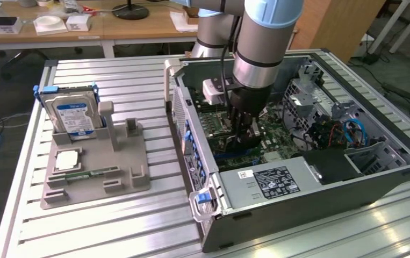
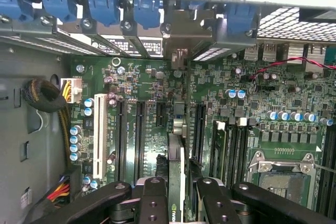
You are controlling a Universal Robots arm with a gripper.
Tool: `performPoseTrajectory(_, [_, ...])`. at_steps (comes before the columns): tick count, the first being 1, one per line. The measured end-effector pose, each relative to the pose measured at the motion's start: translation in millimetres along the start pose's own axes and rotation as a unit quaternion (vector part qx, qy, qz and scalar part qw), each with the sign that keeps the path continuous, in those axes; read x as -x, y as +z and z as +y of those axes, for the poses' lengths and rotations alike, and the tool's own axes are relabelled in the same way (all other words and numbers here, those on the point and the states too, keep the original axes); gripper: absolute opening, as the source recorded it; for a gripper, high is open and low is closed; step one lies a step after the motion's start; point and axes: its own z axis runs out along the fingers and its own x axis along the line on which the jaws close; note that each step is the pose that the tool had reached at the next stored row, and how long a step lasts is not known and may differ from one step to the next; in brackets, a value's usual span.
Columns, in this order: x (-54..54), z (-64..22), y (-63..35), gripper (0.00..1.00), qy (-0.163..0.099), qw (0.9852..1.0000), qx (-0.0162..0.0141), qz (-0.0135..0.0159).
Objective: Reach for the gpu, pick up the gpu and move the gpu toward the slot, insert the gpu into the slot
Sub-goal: 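Insert the gpu into the slot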
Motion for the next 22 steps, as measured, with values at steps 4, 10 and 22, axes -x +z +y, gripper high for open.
performPoseTrajectory(4, [0.0,0.0,0.1,0.26,0.000,1.0000,0.0000,0.0000])
performPoseTrajectory(10, [0.0,0.0,0.8,0.26,0.000,1.0000,-0.0001,-0.0001])
performPoseTrajectory(22, [0.0,0.1,5.1,0.26,0.000,1.0000,0.0000,-0.0001])
